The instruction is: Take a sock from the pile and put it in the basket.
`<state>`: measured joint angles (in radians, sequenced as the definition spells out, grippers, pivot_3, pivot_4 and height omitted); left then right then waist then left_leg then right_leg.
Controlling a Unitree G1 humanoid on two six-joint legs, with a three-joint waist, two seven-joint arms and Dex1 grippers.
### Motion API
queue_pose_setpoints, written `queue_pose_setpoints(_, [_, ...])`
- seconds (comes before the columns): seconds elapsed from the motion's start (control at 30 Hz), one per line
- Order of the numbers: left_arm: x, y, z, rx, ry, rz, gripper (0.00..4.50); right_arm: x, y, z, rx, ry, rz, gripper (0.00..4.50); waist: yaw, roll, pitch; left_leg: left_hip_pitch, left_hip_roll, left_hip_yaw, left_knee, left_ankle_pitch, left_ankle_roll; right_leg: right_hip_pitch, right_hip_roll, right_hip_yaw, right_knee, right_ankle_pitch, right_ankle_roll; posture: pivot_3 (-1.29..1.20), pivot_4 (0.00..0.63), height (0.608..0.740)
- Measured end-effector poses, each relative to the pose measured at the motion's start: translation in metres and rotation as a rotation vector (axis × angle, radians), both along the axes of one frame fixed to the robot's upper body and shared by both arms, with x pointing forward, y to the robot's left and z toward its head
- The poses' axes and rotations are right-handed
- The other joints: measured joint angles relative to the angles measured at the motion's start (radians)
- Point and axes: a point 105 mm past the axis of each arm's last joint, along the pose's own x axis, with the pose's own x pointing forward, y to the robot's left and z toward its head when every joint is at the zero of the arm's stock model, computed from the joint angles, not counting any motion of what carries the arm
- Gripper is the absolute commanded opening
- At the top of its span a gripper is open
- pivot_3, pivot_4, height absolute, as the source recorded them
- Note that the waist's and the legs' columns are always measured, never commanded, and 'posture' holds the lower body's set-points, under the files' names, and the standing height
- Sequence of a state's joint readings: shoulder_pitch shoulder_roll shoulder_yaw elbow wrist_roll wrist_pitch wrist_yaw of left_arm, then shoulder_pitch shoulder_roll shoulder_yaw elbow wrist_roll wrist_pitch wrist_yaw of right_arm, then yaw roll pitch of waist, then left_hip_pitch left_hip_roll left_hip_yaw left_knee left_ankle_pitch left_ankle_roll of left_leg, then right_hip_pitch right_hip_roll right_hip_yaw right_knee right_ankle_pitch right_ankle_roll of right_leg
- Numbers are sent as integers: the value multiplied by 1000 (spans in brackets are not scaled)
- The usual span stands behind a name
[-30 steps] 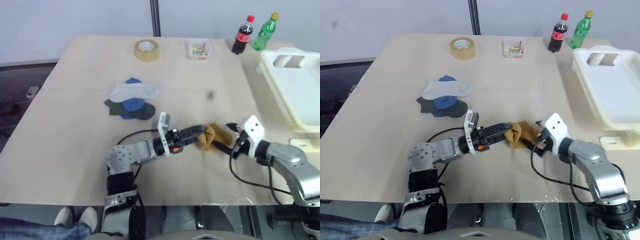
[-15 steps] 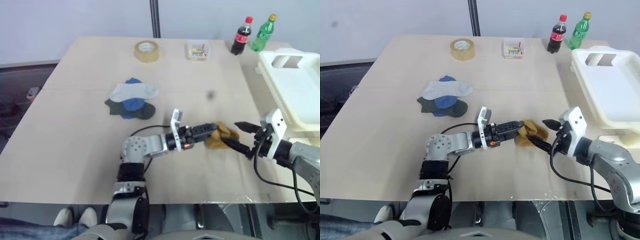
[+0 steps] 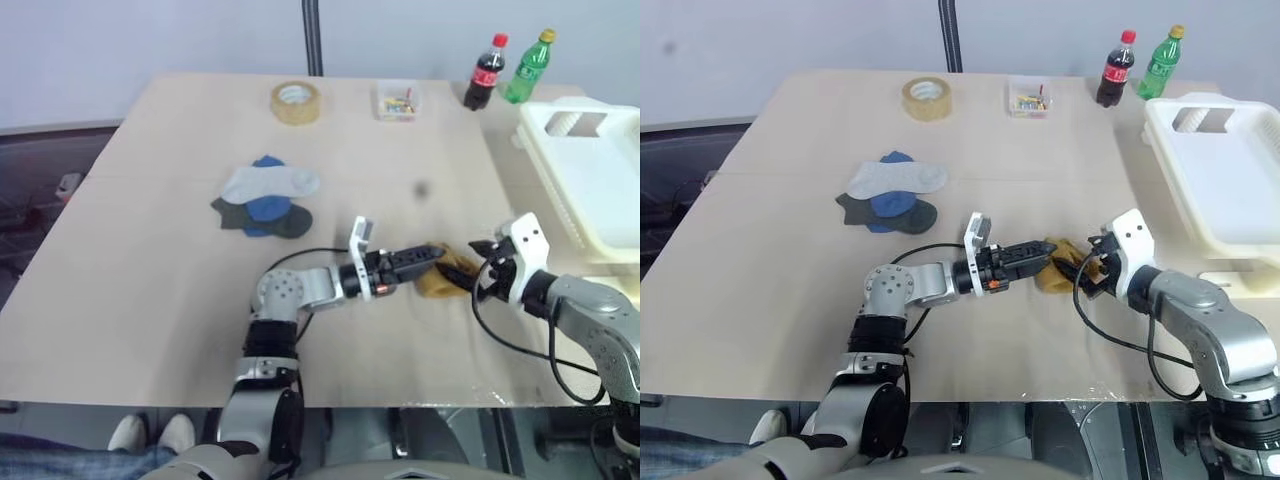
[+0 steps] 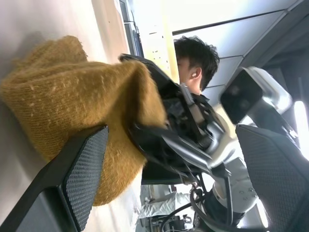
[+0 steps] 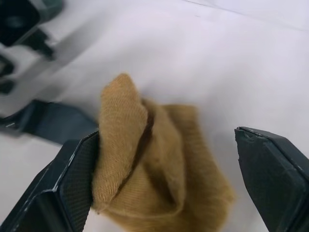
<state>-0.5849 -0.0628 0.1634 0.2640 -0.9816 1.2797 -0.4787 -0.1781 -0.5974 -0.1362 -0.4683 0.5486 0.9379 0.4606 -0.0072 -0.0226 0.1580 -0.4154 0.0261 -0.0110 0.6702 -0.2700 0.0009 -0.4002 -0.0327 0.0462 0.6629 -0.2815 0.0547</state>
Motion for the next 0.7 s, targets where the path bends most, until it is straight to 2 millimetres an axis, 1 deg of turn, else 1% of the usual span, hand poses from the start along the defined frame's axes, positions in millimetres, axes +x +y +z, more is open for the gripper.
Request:
queue_pose_setpoints(0.1, [0, -1, -1, 6, -3, -2, 4500, 0, -5, -8, 26, 70, -32, 4443, 1, 0, 0, 0, 0, 0, 0, 0, 0, 0, 0, 0, 0, 0, 0, 0, 150, 740])
queue_pose_setpoints(0.13, [0, -1, -1, 7, -6, -3, 4500, -2, -8, -17, 35, 126, -46, 4443, 0, 0, 0, 0, 0, 0, 0, 0, 0, 0, 0, 0, 0, 0, 0, 0, 150, 740])
queue_pose_setpoints(0.23, [-2, -1, -1, 6, -15, -8, 4500, -5, -10, -27, 52, 195, -54, 4443, 0, 0, 0, 0, 0, 0, 0, 0, 0, 0, 0, 0, 0, 0, 0, 0, 150, 740])
queue_pose_setpoints(0.4, [-2, 1, -3, 42, -61, 1, 4500, -6, -10, -28, 104, 230, -51, 4443, -3, 1, -1, 2, 0, 0, 0, 0, 1, 2, 0, 0, 1, 0, 0, 0, 150, 740])
queue_pose_setpoints(0.5, [-3, 2, -4, 49, -78, 7, 4500, -6, -10, -30, 144, 256, -54, 3652, -3, 1, -1, 2, 0, -1, 1, 0, 1, 3, 0, -1, 1, 0, 0, 0, 150, 740])
queue_pose_setpoints(0.57, [-3, 2, -5, 46, -79, 8, 4500, -6, -9, -31, 163, 269, -47, 2709, -4, 1, -1, 2, 0, -1, 1, 0, 1, 3, 0, -1, 1, 0, 0, 0, 150, 740])
queue_pose_setpoints(0.6, [-4, 1, -6, 51, -82, 7, 4500, -8, -6, -32, 175, 282, -35, 2594, -4, 1, -1, 2, 0, -1, 1, 0, 1, 3, 0, -1, 1, 0, 0, 0, 150, 740])
queue_pose_setpoints(0.63, [-4, 0, -7, 58, -86, 6, 4500, -9, -4, -33, 185, 295, -24, 2163, -5, 1, -1, 2, 0, -1, 1, 0, 1, 3, 0, -1, 1, 0, 0, 0, 150, 740])
queue_pose_setpoints(0.7, [-4, -1, -7, 62, -90, 4, 4500, -11, -2, -34, 201, 314, -7, 1442, -6, 1, -1, 2, 0, -1, 1, 0, 1, 3, 0, -1, 2, 0, 0, 0, 150, 740])
